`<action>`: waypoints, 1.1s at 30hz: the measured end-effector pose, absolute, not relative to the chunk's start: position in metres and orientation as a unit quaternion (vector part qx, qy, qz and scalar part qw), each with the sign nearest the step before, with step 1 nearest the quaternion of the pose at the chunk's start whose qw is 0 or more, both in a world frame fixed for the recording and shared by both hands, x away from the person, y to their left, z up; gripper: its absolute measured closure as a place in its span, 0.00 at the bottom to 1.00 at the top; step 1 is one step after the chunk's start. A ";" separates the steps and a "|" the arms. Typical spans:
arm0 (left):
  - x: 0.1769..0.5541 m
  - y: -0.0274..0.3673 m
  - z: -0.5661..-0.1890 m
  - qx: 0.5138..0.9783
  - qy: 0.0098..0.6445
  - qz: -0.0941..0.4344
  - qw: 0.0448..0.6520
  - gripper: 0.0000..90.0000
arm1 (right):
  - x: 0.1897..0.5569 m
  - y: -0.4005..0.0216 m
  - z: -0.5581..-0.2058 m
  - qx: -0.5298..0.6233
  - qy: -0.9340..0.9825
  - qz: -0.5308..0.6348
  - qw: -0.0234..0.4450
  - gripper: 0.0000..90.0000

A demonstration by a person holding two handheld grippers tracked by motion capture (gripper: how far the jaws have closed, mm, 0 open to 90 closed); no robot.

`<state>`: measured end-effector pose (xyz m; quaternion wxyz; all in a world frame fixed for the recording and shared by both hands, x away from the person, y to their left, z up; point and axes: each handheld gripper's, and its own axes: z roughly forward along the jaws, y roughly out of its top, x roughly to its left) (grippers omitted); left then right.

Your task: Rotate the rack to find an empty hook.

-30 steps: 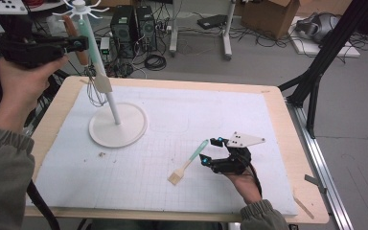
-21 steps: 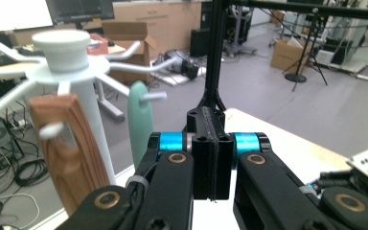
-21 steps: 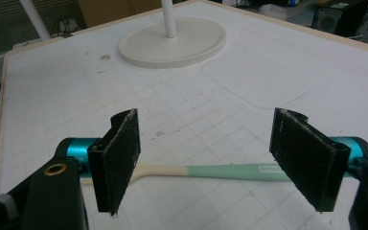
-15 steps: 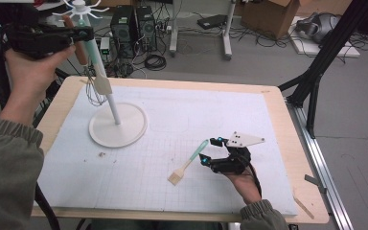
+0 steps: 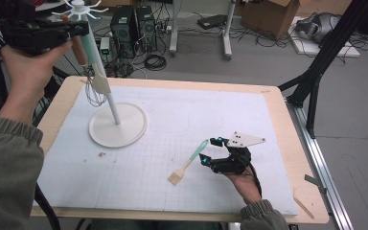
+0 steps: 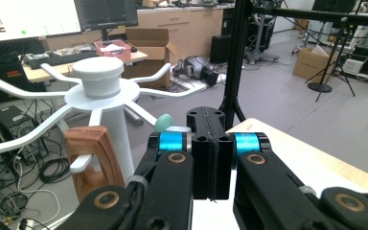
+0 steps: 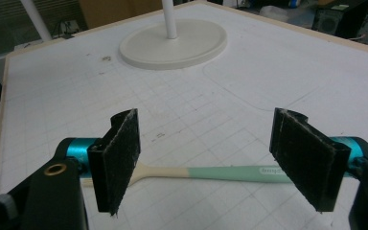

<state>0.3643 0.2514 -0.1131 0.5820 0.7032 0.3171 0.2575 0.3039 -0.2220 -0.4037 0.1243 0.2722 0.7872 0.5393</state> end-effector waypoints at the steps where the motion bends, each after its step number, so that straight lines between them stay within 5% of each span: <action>1: 0.364 0.252 -0.113 0.702 0.318 0.257 0.583 1.00 | 0.304 -0.222 -0.404 0.272 0.787 0.539 0.125 0.28; 33: 0.362 0.281 -0.112 0.684 0.345 0.273 0.582 1.00 | 0.304 -0.222 -0.403 0.271 0.786 0.541 0.127 0.28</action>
